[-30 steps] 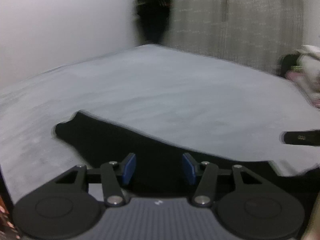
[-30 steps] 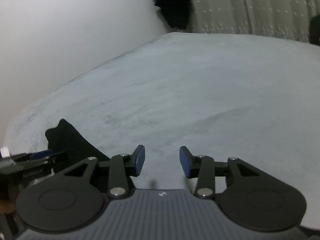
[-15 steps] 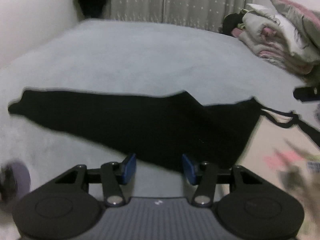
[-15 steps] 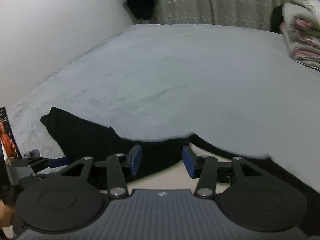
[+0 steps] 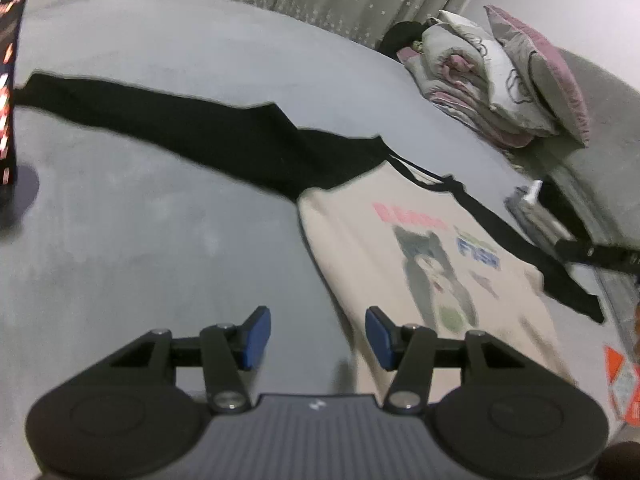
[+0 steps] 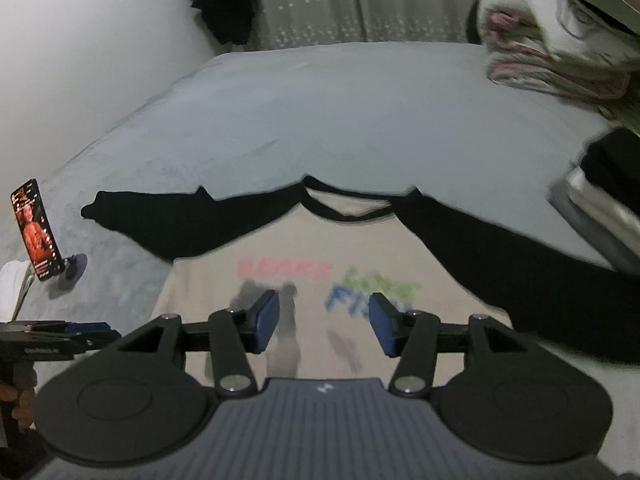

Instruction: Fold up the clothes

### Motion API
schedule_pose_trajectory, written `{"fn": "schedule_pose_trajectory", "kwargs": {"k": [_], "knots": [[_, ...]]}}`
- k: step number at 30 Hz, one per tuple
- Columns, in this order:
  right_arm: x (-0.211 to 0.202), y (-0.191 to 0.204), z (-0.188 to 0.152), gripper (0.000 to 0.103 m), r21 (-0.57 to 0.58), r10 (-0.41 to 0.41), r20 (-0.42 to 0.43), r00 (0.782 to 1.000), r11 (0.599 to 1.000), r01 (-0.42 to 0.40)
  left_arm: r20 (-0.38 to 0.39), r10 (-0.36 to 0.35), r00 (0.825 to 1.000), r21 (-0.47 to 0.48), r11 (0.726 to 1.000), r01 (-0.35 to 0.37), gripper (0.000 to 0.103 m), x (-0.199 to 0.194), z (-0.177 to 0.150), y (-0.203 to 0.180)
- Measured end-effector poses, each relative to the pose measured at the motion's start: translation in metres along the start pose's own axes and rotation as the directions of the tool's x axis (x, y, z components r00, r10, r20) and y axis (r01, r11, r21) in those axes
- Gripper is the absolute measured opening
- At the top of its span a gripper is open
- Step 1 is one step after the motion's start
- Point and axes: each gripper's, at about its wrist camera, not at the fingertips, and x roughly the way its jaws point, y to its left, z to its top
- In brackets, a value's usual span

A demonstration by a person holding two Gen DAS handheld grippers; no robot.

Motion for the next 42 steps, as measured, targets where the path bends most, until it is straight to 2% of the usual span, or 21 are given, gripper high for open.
{"fn": "schedule_pose_trajectory", "kwargs": {"k": [6, 11, 13, 16, 19, 22, 24, 28, 29, 30, 31, 32, 34, 38, 40, 42], "knots": [[-0.036, -0.014, -0.047, 0.054, 0.076, -0.032, -0.001, 0.999, 0.997, 0.032, -0.039, -0.114, 0.993, -0.07, 0.991, 0.111, 0.051, -0.014, -0.033, 0.004], [-0.063, -0.031, -0.089, 0.055, 0.131, -0.076, 0.003, 0.997, 0.989, 0.075, -0.005, -0.191, 0.982, -0.154, 0.97, 0.188, 0.051, -0.037, -0.061, 0.028], [-0.074, -0.039, -0.108, 0.055, 0.163, -0.078, 0.005, 0.997, 0.984, 0.076, -0.018, -0.215, 0.976, -0.183, 0.961, 0.208, 0.05, -0.046, -0.069, 0.037], [-0.088, -0.052, -0.136, 0.055, 0.215, -0.1, 0.007, 0.995, 0.972, 0.097, -0.029, -0.279, 0.96, -0.152, 0.95, 0.272, 0.05, -0.065, -0.078, 0.04], [-0.098, -0.061, -0.154, 0.055, 0.229, -0.106, 0.0, 0.994, 0.968, 0.103, 0.013, -0.303, 0.953, -0.144, 0.943, 0.301, 0.05, -0.074, -0.088, 0.048], [-0.104, -0.069, -0.169, 0.055, 0.246, -0.095, -0.003, 0.995, 0.965, 0.093, 0.03, -0.316, 0.948, -0.185, 0.931, 0.316, 0.049, -0.068, -0.096, 0.056], [-0.102, -0.076, -0.177, 0.055, 0.272, -0.065, -0.023, 0.998, 0.96, 0.069, 0.033, -0.329, 0.944, -0.205, 0.922, 0.328, 0.044, -0.061, -0.097, 0.057], [-0.094, -0.075, -0.186, 0.055, 0.267, -0.043, -0.059, 0.997, 0.962, 0.057, 0.013, -0.373, 0.928, -0.234, 0.901, 0.366, 0.039, -0.043, -0.095, 0.049], [-0.092, -0.073, -0.186, 0.053, 0.251, -0.049, -0.063, 0.997, 0.966, 0.064, 0.003, -0.368, 0.93, -0.233, 0.904, 0.359, 0.031, -0.04, -0.096, 0.046], [-0.09, -0.07, -0.186, 0.05, 0.235, -0.056, -0.066, 0.996, 0.97, 0.07, -0.009, -0.36, 0.933, -0.231, 0.908, 0.348, 0.008, -0.037, -0.097, 0.043], [-0.088, -0.067, -0.185, 0.04, 0.215, -0.062, -0.07, 0.996, 0.974, 0.076, -0.02, -0.352, 0.936, -0.229, 0.913, 0.338, 0.005, -0.035, -0.098, 0.04], [-0.086, -0.065, -0.185, 0.027, 0.2, -0.066, -0.073, 0.995, 0.976, 0.08, -0.009, -0.338, 0.941, -0.222, 0.918, 0.327, 0.005, -0.039, -0.099, 0.037], [-0.087, -0.066, -0.185, 0.011, 0.197, -0.073, -0.071, 0.995, 0.977, 0.086, 0.029, -0.314, 0.949, -0.196, 0.929, 0.313, 0.005, -0.054, -0.101, 0.031], [-0.101, -0.073, -0.183, 0.009, 0.221, -0.073, -0.036, 0.997, 0.972, 0.08, 0.1, -0.298, 0.949, -0.172, 0.934, 0.312, 0.004, -0.087, -0.107, 0.024], [-0.109, -0.074, -0.181, 0.009, 0.221, -0.069, -0.019, 0.997, 0.973, 0.072, 0.078, -0.278, 0.957, -0.181, 0.94, 0.288, 0.004, -0.088, -0.112, 0.027], [-0.111, -0.074, -0.18, 0.008, 0.213, -0.068, -0.022, 0.997, 0.974, 0.071, 0.005, -0.205, 0.979, -0.174, 0.964, 0.202, 0.005, -0.076, -0.117, 0.028]]}}
